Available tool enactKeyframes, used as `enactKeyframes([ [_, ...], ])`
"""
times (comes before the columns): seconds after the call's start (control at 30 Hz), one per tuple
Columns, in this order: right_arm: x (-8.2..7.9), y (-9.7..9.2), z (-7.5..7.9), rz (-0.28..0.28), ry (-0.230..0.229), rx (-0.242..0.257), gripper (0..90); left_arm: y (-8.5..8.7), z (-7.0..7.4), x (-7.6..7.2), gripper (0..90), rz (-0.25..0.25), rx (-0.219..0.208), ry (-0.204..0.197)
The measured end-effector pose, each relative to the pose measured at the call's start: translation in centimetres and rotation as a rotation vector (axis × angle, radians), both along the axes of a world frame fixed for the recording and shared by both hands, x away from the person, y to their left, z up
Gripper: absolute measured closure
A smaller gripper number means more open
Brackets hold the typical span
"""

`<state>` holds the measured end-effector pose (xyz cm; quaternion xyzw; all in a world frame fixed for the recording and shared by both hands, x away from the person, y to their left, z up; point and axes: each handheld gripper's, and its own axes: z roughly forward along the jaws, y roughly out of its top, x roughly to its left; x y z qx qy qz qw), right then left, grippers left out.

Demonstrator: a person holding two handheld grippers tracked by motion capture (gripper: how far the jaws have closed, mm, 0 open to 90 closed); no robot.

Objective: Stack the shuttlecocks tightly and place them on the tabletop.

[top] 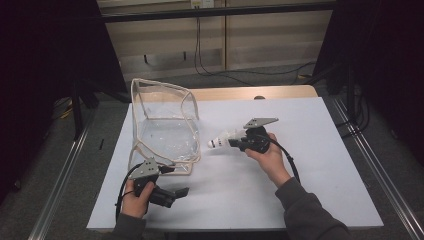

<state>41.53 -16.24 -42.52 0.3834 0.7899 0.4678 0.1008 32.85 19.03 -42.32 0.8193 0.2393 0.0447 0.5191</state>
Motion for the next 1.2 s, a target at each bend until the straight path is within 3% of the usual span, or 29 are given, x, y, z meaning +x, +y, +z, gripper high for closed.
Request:
enactKeyframes([
  [1.2, -0.5, -1.1, 4.4, 0.028, -0.007, -0.005, 88.0, -0.2, -0.2, 0.2, 3.3, -0.004, -0.010, 0.007],
])
